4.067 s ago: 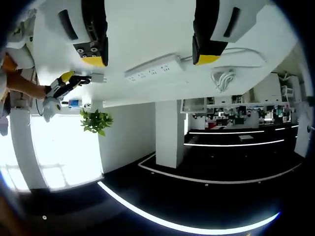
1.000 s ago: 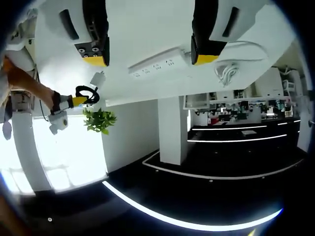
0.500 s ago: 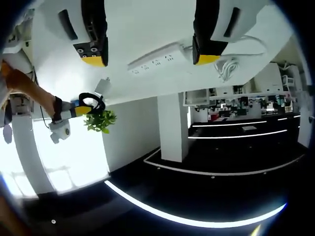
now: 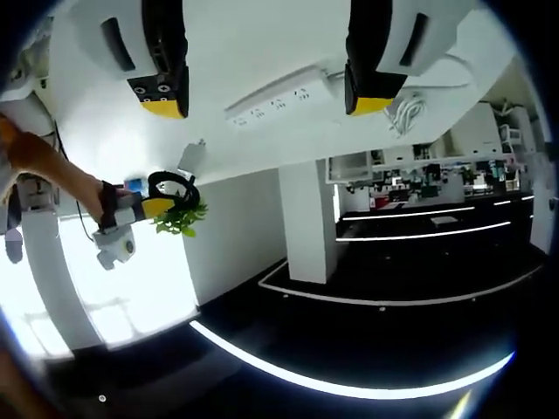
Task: Straighten the power strip on the desk, plug the charger into it
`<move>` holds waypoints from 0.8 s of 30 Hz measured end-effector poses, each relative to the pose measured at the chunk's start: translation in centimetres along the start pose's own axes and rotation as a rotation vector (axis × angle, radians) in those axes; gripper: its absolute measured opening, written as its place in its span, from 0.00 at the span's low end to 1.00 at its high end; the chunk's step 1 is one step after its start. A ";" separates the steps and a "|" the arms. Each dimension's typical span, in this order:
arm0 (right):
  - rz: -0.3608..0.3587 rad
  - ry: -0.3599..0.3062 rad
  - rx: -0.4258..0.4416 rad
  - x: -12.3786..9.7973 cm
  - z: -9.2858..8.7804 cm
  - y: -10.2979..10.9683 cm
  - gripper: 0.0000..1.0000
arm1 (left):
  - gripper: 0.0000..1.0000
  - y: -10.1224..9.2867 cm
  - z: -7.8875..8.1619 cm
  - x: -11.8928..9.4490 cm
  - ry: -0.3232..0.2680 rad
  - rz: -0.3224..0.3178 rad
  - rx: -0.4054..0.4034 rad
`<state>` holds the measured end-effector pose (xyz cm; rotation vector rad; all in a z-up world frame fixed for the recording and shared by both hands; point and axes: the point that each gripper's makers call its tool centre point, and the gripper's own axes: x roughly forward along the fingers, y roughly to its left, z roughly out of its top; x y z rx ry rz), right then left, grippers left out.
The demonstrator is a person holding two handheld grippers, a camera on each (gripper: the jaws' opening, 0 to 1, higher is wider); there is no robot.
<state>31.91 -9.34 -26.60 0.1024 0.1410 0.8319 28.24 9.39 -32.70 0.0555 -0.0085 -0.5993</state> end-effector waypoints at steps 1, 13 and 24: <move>0.001 -0.001 0.001 0.2 0.0 0.2 0.08 | 0.75 0.0 0.0 0.1 -0.001 0.001 0.003; 0.019 0.004 0.008 1.6 0.0 1.4 0.08 | 0.76 -0.7 -0.1 2.5 -0.020 0.025 0.078; 0.029 0.007 0.010 2.7 0.1 1.6 0.08 | 0.82 -1.6 -0.8 4.2 -0.032 0.032 0.033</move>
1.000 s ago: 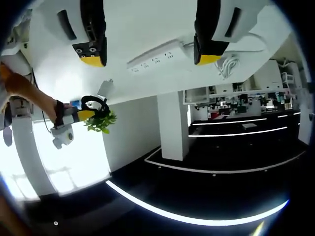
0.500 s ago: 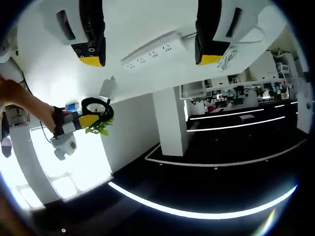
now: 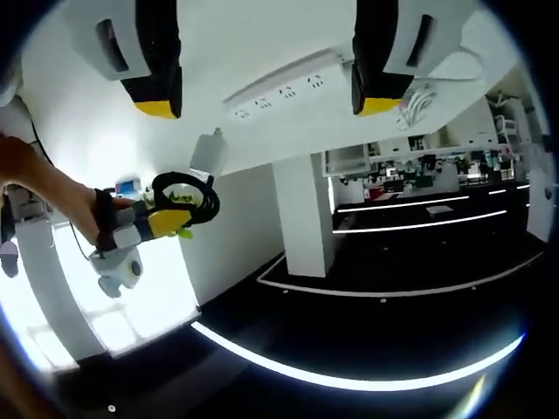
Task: Straighten the power strip on the desk, plug the charger into it
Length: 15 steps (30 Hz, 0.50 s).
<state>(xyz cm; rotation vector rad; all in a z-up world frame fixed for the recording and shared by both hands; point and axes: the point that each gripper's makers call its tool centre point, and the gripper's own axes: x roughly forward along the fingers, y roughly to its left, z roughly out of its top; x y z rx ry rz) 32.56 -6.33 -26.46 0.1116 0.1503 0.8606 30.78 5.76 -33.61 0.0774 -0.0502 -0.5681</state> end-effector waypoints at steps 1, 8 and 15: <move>-0.001 -0.001 0.000 0.1 0.1 0.0 0.08 | 0.83 -0.1 0.0 0.2 -0.002 0.001 0.000; -0.010 -0.005 -0.007 0.7 0.3 0.2 0.08 | 0.85 -0.9 0.4 1.4 -0.036 0.005 0.016; -0.010 -0.011 -0.011 1.2 0.4 0.3 0.08 | 0.86 -2.1 0.2 3.0 -0.034 -0.016 -0.002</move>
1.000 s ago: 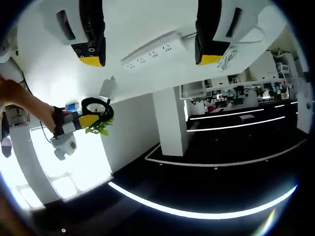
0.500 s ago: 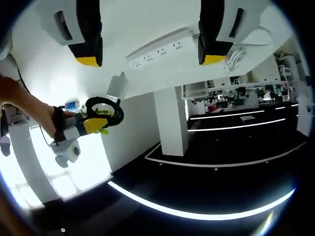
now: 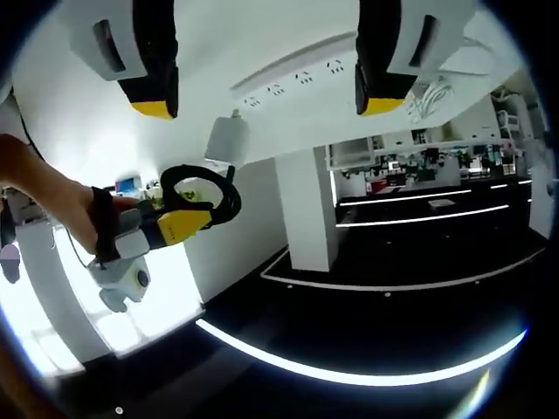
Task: Straighten the power strip on the desk, plug the charger into it
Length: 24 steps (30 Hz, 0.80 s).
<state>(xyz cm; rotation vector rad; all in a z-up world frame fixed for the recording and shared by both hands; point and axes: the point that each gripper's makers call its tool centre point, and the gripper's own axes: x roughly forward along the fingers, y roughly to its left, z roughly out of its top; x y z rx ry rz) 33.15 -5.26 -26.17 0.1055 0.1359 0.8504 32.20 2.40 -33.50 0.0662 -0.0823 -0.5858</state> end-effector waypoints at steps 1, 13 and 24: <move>0.001 -0.001 0.001 0.0 0.0 0.1 0.08 | 0.86 -0.1 0.0 0.2 -0.005 -0.003 -0.007; 0.004 0.021 -0.019 1.1 -0.7 0.4 0.07 | 0.85 -1.1 -0.9 2.6 0.041 -0.021 -0.026; 0.007 0.014 -0.029 1.1 -0.5 0.7 0.07 | 0.81 -1.5 -0.8 4.2 0.047 -0.023 0.001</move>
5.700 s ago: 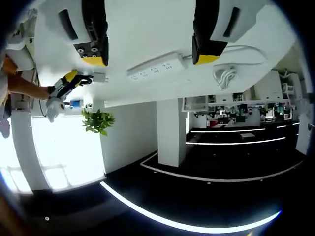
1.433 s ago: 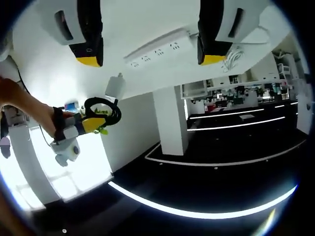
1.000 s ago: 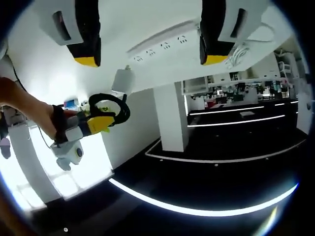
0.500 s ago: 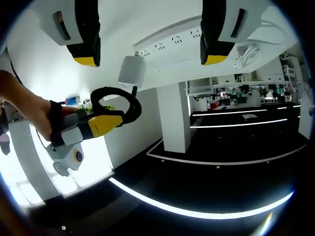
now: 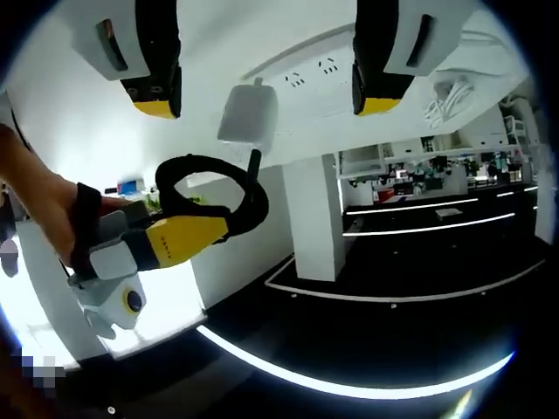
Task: Straighten the power strip on the desk, plug the charger into it
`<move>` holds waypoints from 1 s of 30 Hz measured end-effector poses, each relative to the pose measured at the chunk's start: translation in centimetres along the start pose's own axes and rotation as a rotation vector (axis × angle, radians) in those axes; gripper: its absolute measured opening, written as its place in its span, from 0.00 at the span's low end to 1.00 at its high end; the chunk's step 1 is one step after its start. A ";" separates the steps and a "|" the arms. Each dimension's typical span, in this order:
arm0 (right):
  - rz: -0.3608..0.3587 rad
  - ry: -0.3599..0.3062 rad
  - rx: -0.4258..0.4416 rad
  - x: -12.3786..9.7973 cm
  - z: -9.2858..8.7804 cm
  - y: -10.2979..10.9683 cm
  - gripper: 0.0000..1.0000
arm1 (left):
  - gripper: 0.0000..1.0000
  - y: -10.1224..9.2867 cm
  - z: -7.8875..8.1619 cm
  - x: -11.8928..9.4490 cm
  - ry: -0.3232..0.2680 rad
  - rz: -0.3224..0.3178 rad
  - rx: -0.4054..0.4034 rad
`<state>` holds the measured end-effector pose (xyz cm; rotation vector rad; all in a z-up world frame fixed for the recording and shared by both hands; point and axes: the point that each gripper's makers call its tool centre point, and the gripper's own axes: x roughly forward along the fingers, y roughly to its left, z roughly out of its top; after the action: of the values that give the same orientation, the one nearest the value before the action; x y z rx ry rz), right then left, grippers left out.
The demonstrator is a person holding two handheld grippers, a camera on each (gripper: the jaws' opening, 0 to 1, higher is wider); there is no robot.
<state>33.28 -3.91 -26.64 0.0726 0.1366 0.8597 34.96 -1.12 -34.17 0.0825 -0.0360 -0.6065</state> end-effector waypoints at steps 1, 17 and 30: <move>-0.001 -0.001 -0.002 0.0 0.1 0.0 0.07 | 0.80 0.0 0.1 0.2 0.000 0.001 0.009; 0.010 -0.003 0.008 0.2 -0.2 0.5 0.07 | 0.70 -0.4 -0.1 1.4 0.008 0.001 0.024; 0.015 0.002 0.021 0.2 -0.4 0.5 0.07 | 0.48 -1.0 -0.8 1.8 0.040 -0.004 0.070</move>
<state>32.93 -3.42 -27.04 0.0925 0.1475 0.8732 35.89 -2.90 -35.07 0.1626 -0.0182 -0.6071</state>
